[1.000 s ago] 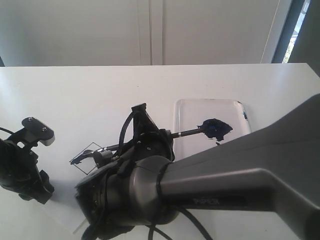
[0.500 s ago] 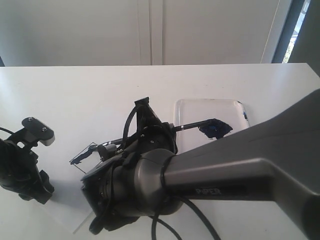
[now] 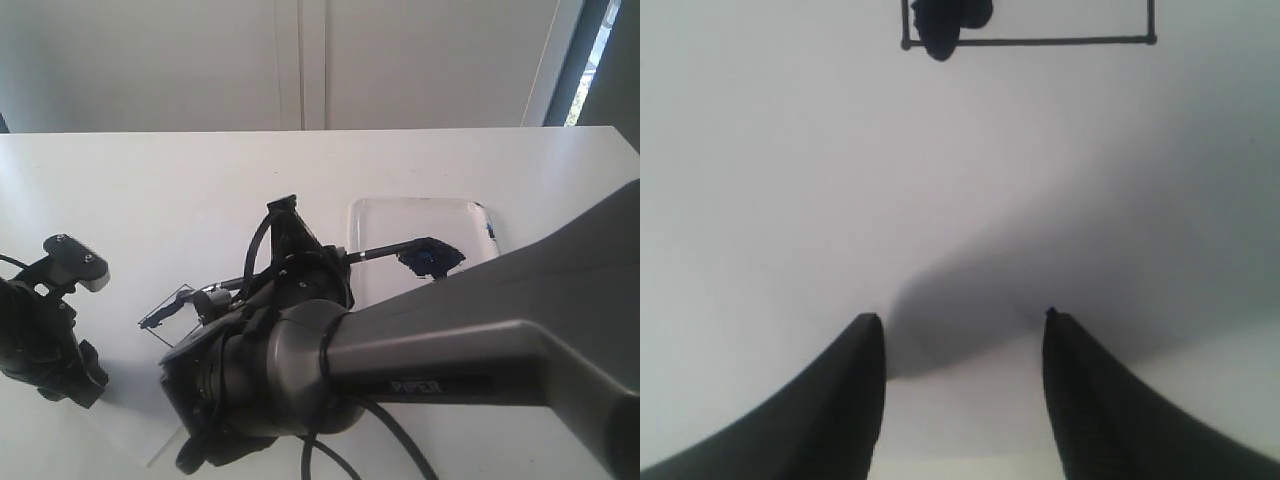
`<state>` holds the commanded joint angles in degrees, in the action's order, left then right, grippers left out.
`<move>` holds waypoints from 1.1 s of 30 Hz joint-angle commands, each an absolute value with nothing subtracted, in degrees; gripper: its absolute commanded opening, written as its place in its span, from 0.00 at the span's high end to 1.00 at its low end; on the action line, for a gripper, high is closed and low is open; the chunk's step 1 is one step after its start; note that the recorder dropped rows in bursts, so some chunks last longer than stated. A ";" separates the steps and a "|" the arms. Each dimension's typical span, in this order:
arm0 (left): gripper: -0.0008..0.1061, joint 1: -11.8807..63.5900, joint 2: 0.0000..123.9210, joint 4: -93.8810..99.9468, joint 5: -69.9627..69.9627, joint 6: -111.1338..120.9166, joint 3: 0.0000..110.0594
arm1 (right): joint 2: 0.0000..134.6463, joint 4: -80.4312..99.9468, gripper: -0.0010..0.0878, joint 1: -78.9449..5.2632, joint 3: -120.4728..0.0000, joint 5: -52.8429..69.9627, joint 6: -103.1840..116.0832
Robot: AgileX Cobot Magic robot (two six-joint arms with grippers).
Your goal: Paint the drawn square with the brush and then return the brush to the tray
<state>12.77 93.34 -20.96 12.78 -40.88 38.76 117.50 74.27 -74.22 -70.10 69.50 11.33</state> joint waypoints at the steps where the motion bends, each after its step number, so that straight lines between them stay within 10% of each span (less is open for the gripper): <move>1: 0.49 12.77 93.34 -20.96 12.78 -40.88 38.76 | 117.50 74.03 0.99 -74.49 -70.10 69.24 11.12; 33: 0.49 12.77 93.34 -20.96 13.26 -40.88 38.76 | 117.50 75.11 0.99 -72.80 -70.10 68.73 10.73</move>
<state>12.77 93.34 -20.96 13.26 -40.88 38.76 117.50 75.11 -72.80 -70.10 68.73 10.73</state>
